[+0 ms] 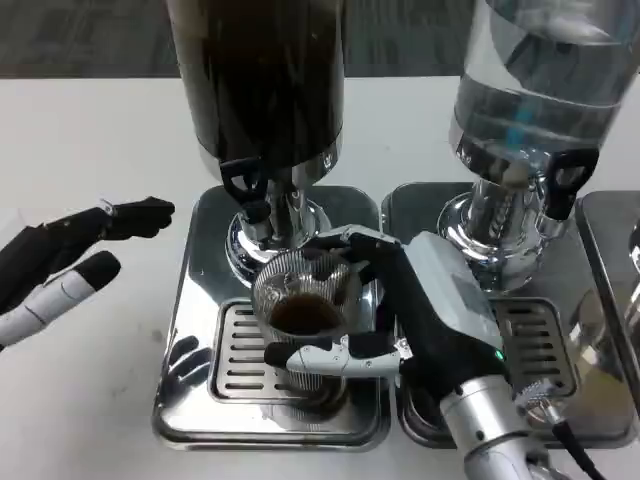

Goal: Grasp the cup under the faucet to collect the drink, then remove the cup.

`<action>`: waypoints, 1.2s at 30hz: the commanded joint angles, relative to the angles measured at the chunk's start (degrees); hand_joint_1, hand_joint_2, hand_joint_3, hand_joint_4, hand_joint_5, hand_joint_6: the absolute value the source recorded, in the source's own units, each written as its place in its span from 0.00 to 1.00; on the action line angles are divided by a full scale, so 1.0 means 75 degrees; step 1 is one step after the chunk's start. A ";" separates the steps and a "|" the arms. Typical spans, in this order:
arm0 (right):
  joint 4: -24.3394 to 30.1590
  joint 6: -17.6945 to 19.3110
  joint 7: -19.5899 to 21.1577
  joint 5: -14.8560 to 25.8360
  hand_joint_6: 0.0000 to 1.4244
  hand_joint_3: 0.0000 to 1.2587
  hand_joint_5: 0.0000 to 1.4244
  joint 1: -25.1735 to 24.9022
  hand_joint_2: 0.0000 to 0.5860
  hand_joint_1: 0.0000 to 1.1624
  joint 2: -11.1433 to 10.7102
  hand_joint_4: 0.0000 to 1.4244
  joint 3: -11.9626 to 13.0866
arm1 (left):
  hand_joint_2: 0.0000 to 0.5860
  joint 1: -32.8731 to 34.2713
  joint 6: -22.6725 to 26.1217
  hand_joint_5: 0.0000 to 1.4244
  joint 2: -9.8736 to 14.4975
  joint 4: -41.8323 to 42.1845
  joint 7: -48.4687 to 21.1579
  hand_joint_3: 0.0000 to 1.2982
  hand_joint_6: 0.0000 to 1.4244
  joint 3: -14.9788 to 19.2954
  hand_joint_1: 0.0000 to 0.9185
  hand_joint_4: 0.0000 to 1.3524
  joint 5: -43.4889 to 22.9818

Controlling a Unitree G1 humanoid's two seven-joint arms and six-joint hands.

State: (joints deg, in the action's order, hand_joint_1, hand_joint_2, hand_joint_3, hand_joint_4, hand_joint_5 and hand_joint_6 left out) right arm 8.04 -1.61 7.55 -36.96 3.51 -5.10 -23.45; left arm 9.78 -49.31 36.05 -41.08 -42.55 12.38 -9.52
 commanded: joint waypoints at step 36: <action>0.2499 -0.0245 -0.0917 0.0222 0.81 0.43 0.58 0.1401 0.38 0.69 -0.0234 0.45 0.0811 | 0.18 -0.1189 0.0274 0.16 -0.0098 0.2014 -0.0316 0.20 0.12 -0.0251 0.00 0.16 -0.0745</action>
State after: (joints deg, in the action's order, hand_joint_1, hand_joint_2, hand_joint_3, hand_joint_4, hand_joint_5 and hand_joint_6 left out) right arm 24.43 -3.50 0.60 -36.28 14.01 -7.13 -18.05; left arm 2.54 -47.82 34.88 -28.01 -43.98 10.62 -13.71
